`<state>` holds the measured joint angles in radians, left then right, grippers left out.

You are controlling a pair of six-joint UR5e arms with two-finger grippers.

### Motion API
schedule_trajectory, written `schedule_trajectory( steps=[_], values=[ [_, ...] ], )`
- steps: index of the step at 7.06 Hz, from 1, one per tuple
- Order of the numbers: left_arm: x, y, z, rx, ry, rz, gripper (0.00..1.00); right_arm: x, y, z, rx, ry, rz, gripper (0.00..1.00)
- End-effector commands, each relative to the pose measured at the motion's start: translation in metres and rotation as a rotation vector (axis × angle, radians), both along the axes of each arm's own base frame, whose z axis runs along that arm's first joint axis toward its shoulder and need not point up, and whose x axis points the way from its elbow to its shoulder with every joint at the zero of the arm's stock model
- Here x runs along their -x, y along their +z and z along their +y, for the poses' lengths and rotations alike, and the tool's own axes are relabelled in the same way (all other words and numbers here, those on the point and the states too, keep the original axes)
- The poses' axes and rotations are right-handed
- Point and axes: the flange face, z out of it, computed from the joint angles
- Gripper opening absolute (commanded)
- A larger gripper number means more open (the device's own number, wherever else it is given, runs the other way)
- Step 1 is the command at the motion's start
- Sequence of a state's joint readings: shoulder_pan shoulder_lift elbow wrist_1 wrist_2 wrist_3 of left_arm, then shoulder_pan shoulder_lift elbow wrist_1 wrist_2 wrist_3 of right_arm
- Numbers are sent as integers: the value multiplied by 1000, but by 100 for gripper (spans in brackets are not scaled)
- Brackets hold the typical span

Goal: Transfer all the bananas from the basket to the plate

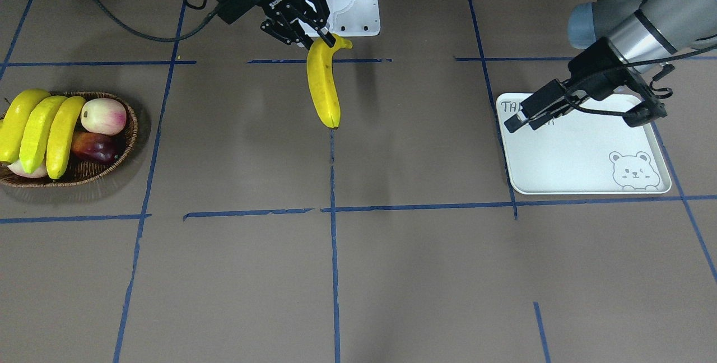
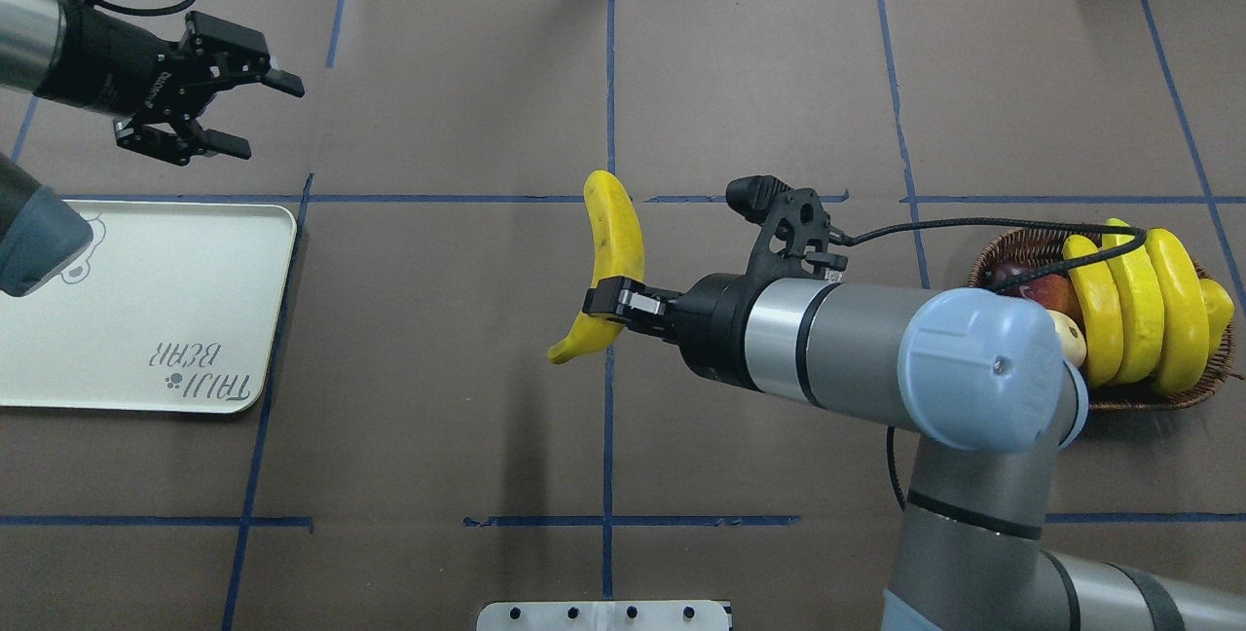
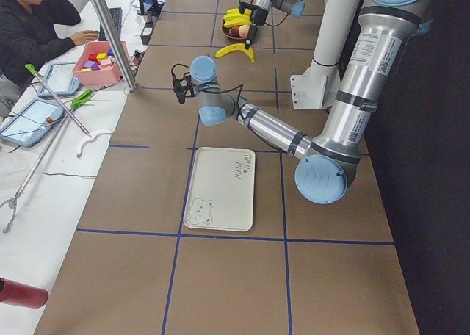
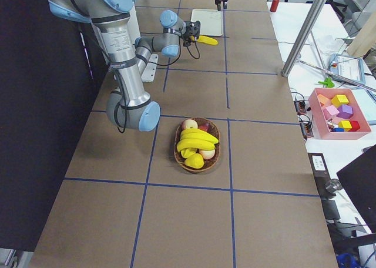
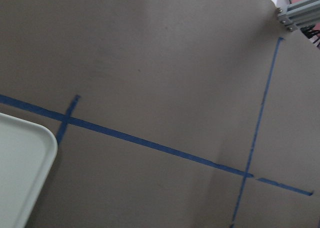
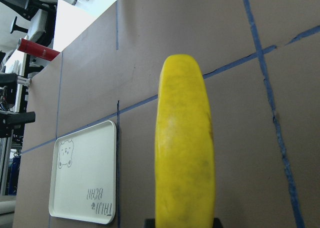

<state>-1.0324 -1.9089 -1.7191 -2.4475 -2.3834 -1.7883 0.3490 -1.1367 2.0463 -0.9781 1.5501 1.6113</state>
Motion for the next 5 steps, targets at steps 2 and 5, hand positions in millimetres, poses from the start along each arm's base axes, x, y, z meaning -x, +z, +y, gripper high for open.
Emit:
schedule_trajectory(
  steps=[2, 5],
  values=[
    [-88, -97, 22, 7, 39, 140, 99, 16, -2, 11, -9, 1, -11, 2],
    [-162, -127, 53, -19, 16, 167, 99, 18, -8, 13, -15, -2, -31, 2]
  ],
)
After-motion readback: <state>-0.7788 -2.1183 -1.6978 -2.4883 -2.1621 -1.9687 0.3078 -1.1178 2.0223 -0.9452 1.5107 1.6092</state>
